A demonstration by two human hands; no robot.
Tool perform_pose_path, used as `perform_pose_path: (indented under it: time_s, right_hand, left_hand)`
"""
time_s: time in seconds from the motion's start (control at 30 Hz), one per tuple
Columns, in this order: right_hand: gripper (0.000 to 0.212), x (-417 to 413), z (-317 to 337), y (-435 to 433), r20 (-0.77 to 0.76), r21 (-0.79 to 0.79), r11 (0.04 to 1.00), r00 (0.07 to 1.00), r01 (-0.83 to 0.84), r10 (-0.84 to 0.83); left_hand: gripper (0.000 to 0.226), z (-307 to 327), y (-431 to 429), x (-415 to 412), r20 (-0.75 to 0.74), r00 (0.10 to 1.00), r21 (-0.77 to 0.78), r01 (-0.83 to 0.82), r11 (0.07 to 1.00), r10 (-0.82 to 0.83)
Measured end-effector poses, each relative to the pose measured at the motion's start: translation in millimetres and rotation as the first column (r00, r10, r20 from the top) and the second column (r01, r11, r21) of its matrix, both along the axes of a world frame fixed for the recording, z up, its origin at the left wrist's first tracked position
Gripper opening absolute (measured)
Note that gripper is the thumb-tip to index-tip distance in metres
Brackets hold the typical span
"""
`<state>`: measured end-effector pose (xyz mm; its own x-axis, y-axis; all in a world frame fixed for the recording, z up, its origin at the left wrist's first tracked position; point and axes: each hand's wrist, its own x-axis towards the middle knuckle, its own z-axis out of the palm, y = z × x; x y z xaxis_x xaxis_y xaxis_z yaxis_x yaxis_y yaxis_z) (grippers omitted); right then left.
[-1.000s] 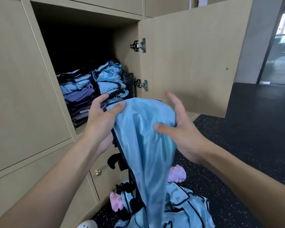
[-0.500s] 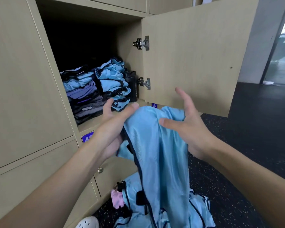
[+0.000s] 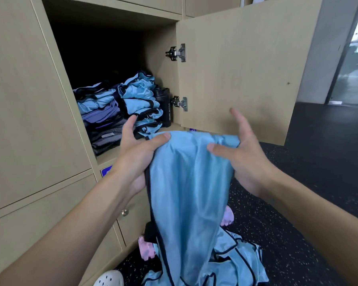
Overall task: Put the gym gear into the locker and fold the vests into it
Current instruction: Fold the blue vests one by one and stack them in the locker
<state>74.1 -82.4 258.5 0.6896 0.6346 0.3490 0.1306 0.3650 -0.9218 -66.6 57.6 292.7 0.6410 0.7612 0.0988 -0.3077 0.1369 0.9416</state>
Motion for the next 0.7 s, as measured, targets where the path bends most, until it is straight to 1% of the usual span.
perform_pose_path:
  time_s: [0.03,0.07,0.13,0.2,0.27,0.3,0.33,0.4,0.43,0.47,0.5,0.53,0.6,0.67,0.7]
  right_hand:
    - [0.088,3,2,-1,-0.015,0.024,0.998,0.999,0.05,-0.05]
    - [0.087,4,3,-2,-0.017,0.024,0.998,0.998,0.063,-0.063]
    - [0.094,2,1,-3,0.032,-0.025,1.0,0.999,-0.007,0.008]
    - [0.099,-1,0,-1,0.07,-0.05,0.999,0.997,-0.007,0.011]
    - [0.097,-2,7,1,0.036,0.014,0.996,0.996,0.083,-0.083]
    - [0.097,2,9,1,0.006,0.044,0.993,0.994,0.107,-0.108]
    - [0.099,3,10,0,0.008,0.039,0.995,0.995,0.097,-0.097]
    - [0.107,0,7,-4,0.09,-0.067,0.998,0.996,0.009,-0.003]
    - [0.106,-3,3,-5,0.139,-0.127,0.991,0.989,-0.031,0.049]
    - [0.103,-4,-1,-5,0.164,-0.151,0.988,0.985,-0.036,0.061]
    - [0.1,-3,-3,-5,0.161,-0.132,0.991,0.986,-0.021,0.043]
    - [0.096,-3,0,-6,0.142,-0.097,0.995,0.99,0.008,0.005]
    - [0.089,0,8,-5,0.073,-0.027,0.997,0.994,0.078,-0.076]
    - [0.085,3,10,-4,0.034,-0.003,0.995,0.995,0.099,-0.099]
    - [0.084,5,9,-5,0.018,-0.005,0.994,0.994,0.111,-0.111]
  left_hand:
    - [0.089,2,3,-1,-0.01,1.0,0.0,-0.021,1.0,0.021]
    - [0.087,3,4,-3,-0.016,0.999,0.002,-0.031,1.0,0.031]
    - [0.083,4,5,-3,-0.029,0.999,0.015,-0.03,0.999,0.03]
    - [0.081,4,6,-2,-0.032,0.999,0.02,-0.017,1.0,0.018]
    - [0.079,4,9,-2,-0.029,0.999,0.015,-0.02,1.0,0.02]
    - [0.079,4,11,-3,-0.03,0.999,0.008,-0.024,1.0,0.024]
    - [0.078,4,12,-4,-0.03,0.999,0.002,-0.025,1.0,0.025]
    - [0.077,2,13,-4,-0.025,0.999,-0.005,-0.022,1.0,0.022]
    - [0.077,2,14,-3,-0.02,1.0,-0.01,-0.021,1.0,0.021]
    - [0.078,2,14,-2,-0.013,1.0,-0.016,-0.02,1.0,0.02]
    - [0.08,2,15,-3,-0.01,1.0,-0.02,-0.012,1.0,0.012]
    - [0.084,1,15,-3,-0.02,1.0,-0.016,0.017,1.0,-0.018]
    - [0.096,-3,11,-7,-0.086,0.985,0.012,0.154,0.988,-0.152]
    - [0.105,-8,4,-9,-0.152,0.948,0.03,0.287,0.958,-0.279]
    - [0.108,-9,2,-8,-0.165,0.941,0.029,0.305,0.952,-0.296]
